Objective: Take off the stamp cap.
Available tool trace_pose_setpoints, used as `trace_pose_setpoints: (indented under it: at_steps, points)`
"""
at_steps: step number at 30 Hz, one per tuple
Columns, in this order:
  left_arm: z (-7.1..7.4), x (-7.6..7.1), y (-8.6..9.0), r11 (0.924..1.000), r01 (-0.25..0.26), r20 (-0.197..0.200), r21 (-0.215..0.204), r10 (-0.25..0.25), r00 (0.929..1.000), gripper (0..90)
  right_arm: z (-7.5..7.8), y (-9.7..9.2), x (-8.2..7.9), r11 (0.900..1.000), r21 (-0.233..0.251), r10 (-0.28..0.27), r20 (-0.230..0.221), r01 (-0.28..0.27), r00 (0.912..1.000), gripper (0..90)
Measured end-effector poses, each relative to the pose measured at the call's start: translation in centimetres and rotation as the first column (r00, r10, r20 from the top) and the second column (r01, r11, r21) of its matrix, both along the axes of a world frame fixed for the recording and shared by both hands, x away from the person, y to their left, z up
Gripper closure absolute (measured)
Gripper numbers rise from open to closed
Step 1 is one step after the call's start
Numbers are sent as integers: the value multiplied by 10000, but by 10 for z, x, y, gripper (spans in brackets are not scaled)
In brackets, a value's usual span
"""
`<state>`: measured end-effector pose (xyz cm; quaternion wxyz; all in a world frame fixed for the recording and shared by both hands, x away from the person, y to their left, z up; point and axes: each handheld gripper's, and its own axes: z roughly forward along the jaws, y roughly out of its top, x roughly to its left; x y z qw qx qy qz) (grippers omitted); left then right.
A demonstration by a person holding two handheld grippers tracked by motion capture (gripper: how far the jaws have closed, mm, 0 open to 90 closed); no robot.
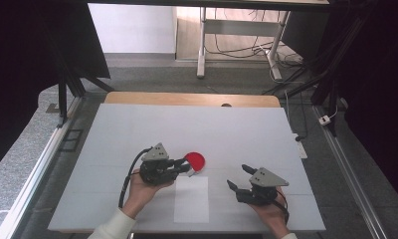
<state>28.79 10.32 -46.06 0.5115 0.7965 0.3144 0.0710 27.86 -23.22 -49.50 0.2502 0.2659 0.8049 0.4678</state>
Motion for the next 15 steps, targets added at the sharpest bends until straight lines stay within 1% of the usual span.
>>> trace_pose_setpoints:
  at_steps: [1, 4, 9, 13, 15]
  points:
    - [0, 0, 0, 10000, -3, 3, 2, 3, 10000, 753, 0, 2, 0, 10000, -60, 5, -7, -5, 10000, 261]
    - [0, 0, -1, 10000, 0, 6, -2, 0, 10000, 753, 0, 6, 1, 10000, -6, 59, 28, -59, 10000, 261]
    - [-1, 0, -2, 10000, 36, 0, 8, -36, 10000, 753, 0, 13, 0, 9998, -198, 87, 10, -87, 10000, 261]
    - [0, 0, -2, 10000, 27, 5, -10, -27, 10000, 753, -1, 18, 0, 9994, -308, 133, 90, -131, 9999, 261]
    - [-1, 0, -3, 10000, 31, 6, -10, -31, 10000, 753, -2, 19, 0, 9995, -295, 131, 77, -128, 9999, 261]
